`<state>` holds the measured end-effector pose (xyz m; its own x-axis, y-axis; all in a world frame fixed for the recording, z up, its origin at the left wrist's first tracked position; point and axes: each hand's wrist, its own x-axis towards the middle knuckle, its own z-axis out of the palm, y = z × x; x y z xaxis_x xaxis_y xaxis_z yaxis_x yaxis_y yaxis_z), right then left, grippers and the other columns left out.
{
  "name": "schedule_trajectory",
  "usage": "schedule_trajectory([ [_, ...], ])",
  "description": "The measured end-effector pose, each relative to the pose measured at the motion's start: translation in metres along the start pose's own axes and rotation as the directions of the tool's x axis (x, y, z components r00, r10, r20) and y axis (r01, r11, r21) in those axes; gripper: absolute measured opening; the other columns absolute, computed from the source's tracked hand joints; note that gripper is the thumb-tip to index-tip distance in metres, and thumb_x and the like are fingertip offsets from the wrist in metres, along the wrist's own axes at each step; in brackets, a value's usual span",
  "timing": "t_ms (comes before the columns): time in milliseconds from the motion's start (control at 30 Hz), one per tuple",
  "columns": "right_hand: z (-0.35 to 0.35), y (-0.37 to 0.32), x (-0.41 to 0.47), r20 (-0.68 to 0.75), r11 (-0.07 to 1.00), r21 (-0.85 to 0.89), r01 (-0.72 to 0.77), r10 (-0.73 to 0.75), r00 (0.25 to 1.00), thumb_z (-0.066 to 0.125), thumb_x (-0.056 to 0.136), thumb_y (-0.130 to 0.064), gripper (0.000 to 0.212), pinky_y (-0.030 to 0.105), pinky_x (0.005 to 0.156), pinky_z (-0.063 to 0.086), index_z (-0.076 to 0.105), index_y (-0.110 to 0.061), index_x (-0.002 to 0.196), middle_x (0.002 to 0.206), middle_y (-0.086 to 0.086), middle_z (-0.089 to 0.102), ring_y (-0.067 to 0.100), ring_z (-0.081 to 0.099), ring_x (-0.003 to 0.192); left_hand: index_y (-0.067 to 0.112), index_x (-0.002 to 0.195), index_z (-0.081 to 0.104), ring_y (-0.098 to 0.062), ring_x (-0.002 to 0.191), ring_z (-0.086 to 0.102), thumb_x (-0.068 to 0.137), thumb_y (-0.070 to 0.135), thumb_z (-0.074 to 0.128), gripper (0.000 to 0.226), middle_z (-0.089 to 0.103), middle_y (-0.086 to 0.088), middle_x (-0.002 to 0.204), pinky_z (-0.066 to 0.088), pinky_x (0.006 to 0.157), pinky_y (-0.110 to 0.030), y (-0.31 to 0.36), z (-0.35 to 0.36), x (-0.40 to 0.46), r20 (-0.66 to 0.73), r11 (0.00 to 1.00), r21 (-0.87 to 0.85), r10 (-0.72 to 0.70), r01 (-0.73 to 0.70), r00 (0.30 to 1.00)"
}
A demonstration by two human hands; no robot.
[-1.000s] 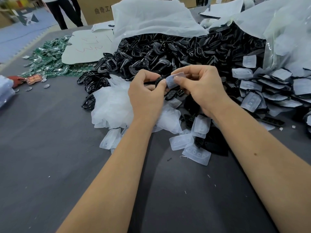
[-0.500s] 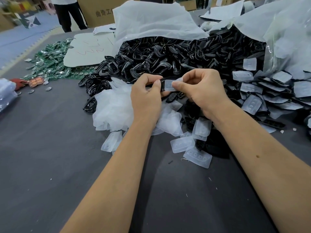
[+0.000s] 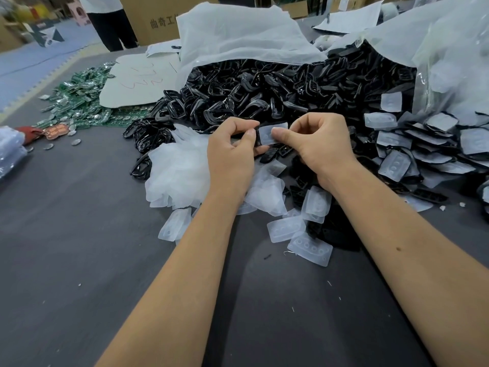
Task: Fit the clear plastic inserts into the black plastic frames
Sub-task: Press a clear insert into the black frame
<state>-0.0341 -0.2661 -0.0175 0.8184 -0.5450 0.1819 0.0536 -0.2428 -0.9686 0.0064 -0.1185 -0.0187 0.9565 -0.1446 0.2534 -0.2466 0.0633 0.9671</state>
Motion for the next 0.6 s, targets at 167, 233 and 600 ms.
schedule_trajectory([
  [167,0.0029,-0.0026,-0.0023,-0.01,0.999,0.018,-0.038,0.038,0.999,0.094,0.074,-0.035,0.034,0.02,0.048,0.042,0.067,-0.02,0.06,0.055,-0.009,0.059,0.007,0.048,0.049,0.007,0.097,0.071,-0.012,0.082,0.074,0.101,-0.004,0.055,0.02,0.07,-0.008,0.097,0.062,0.077,-0.029,-0.002,-0.0006,0.0006,0.022,1.0,-0.006,0.017,-0.017,1.0],
  [233,0.003,-0.0038,-0.003,-0.008,0.999,0.008,-0.044,0.044,0.999,0.094,0.073,-0.034,0.033,0.02,0.048,0.042,0.067,-0.019,0.061,0.055,-0.009,0.059,0.006,0.048,0.049,0.008,0.096,0.071,-0.013,0.082,0.074,0.101,-0.005,0.056,0.021,0.071,-0.005,0.094,0.062,0.077,-0.03,-0.0025,-0.0008,0.0011,0.024,1.0,-0.002,0.023,-0.023,0.999],
  [600,0.0049,-0.0075,-0.0087,0.002,0.996,0.055,-0.077,0.077,0.997,0.091,0.08,-0.023,0.032,0.023,0.046,0.049,0.064,-0.011,0.065,0.064,0.007,0.073,0.017,0.07,0.055,0.01,0.097,0.073,-0.008,0.079,0.072,0.1,-0.002,0.056,0.021,0.073,0.015,0.082,0.061,0.074,-0.027,-0.004,-0.0009,0.0015,0.044,0.998,0.046,0.044,-0.046,0.998],
])
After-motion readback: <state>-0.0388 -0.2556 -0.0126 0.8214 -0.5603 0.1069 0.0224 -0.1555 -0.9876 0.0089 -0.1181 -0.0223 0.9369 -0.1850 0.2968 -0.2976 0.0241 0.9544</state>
